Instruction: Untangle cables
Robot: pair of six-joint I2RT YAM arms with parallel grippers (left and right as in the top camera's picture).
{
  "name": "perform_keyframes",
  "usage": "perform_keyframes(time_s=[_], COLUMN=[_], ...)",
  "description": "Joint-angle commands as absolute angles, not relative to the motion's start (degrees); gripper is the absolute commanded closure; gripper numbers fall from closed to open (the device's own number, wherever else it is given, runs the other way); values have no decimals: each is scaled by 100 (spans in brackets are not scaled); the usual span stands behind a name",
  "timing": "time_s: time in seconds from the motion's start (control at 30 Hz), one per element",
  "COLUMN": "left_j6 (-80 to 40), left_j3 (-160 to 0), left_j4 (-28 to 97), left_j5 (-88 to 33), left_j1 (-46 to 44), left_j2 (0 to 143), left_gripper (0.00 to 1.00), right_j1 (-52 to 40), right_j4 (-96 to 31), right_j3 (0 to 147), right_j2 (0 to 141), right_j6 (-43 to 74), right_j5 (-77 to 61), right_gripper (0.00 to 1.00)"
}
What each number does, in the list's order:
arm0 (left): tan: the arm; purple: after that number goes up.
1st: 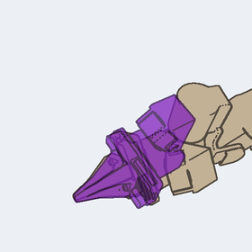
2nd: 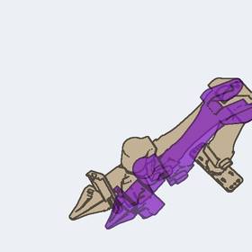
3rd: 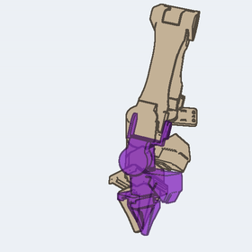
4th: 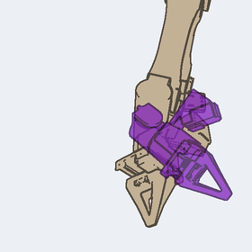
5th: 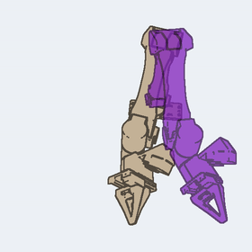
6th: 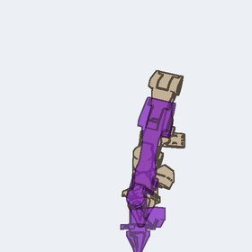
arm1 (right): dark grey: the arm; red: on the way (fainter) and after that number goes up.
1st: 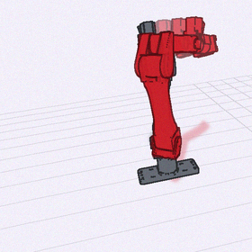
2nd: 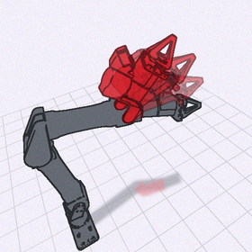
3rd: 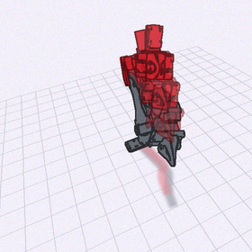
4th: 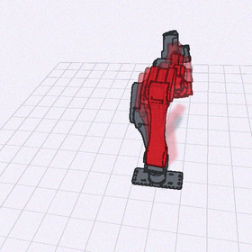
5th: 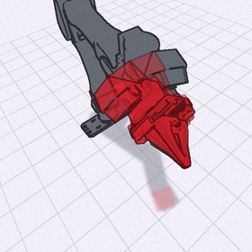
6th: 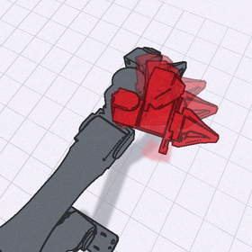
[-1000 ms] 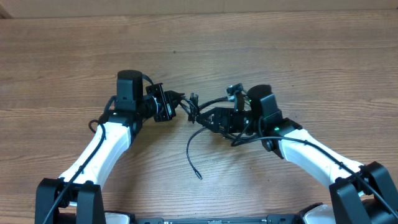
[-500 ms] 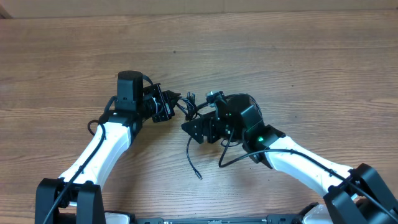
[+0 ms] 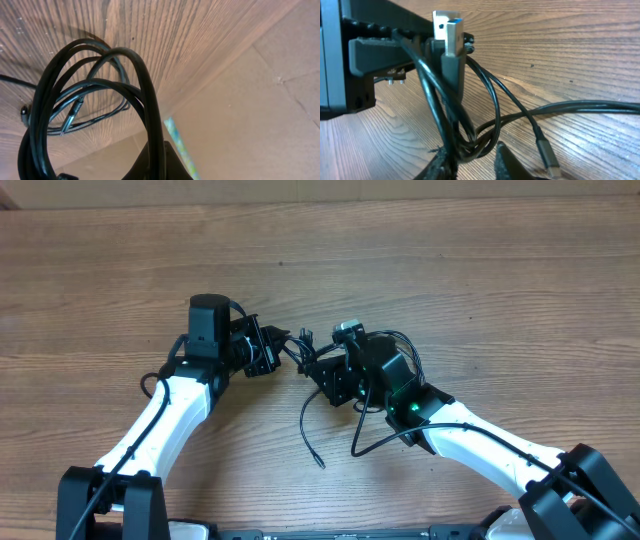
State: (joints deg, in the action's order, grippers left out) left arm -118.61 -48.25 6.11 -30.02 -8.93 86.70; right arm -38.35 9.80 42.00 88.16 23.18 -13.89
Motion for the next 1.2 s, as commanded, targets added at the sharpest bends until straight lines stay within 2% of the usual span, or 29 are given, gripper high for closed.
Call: perform_keyframes(time_s=[0.0,0.2,0.37,0.47,0.83,1.17], left_j6=[-11944,-11942,-11845,-11644,-11133,-11448], left_j3=[-4827,-4827,-4827,-4827,-4827,-4827], left_j4=[615,615,622,681,1420,1234], left_j5=[-2679,-2692,-3317,-3444,-3607,-3557], left_j1=[-904,-904,-958,-1138,-1485,-1503], left_j2=[8689,8689,8689,8689,8689,8689], left_gripper=[96,95,96,95,95,96], right_j1=[-3863,-3863,-3863,-3861,-3861,-3863], right_j4=[1020,1026,1044,1068,1116,1236], right_j3=[4241,4239,4239,4239,4241,4239], right_j2=[8932,8982,8982,8982,8982,8982], right_j6=[2418,2418,2443,2768,2856,2867], right_j5=[-1291,-1288,-1092,-720,-19,-875], right_gripper=[81,87,88,88,88,90])
